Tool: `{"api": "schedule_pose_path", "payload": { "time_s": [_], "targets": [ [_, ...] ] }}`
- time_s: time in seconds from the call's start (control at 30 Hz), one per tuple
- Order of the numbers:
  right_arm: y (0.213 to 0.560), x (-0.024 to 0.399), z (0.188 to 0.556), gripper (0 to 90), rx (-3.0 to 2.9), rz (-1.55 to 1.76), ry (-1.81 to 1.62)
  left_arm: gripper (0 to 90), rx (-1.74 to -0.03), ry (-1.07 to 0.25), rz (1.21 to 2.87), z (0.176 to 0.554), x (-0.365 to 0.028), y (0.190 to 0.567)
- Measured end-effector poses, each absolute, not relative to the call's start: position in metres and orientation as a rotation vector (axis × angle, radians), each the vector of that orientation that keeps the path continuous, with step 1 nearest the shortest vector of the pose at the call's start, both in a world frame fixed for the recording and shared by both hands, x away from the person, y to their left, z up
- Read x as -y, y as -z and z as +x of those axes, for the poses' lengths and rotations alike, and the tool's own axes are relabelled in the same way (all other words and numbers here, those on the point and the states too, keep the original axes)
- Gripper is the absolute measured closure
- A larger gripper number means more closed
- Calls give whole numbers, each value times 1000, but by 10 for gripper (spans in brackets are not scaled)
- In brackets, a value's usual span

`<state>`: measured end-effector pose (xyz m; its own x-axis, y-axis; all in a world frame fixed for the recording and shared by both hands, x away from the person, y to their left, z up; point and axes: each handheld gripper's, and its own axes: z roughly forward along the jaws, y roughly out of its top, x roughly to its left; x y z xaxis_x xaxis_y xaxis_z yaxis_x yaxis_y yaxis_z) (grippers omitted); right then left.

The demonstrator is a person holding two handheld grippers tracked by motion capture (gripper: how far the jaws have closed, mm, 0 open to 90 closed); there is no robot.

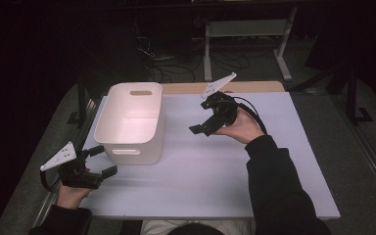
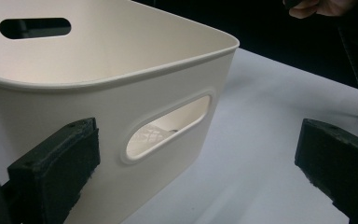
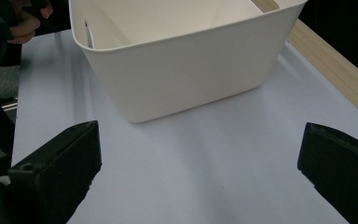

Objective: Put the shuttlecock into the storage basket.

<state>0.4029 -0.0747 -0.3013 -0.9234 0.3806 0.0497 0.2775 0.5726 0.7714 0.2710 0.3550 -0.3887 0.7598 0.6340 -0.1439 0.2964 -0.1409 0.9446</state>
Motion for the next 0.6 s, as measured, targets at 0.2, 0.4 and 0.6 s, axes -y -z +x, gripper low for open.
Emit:
{"api": "schedule_pose_path", "payload": {
  "time_s": [0.2,0.4,0.6],
  "targets": [
    [305,87,399,0,-2654,591,-1299,0,-737,-345,1736,271,-355,389],
    [310,99,397,0,-2628,615,-1319,0,-738,-346,1735,271,-355,389],
    [314,107,392,0,-2612,625,-1337,0,-740,-345,1734,271,-355,389]
  ]
}}
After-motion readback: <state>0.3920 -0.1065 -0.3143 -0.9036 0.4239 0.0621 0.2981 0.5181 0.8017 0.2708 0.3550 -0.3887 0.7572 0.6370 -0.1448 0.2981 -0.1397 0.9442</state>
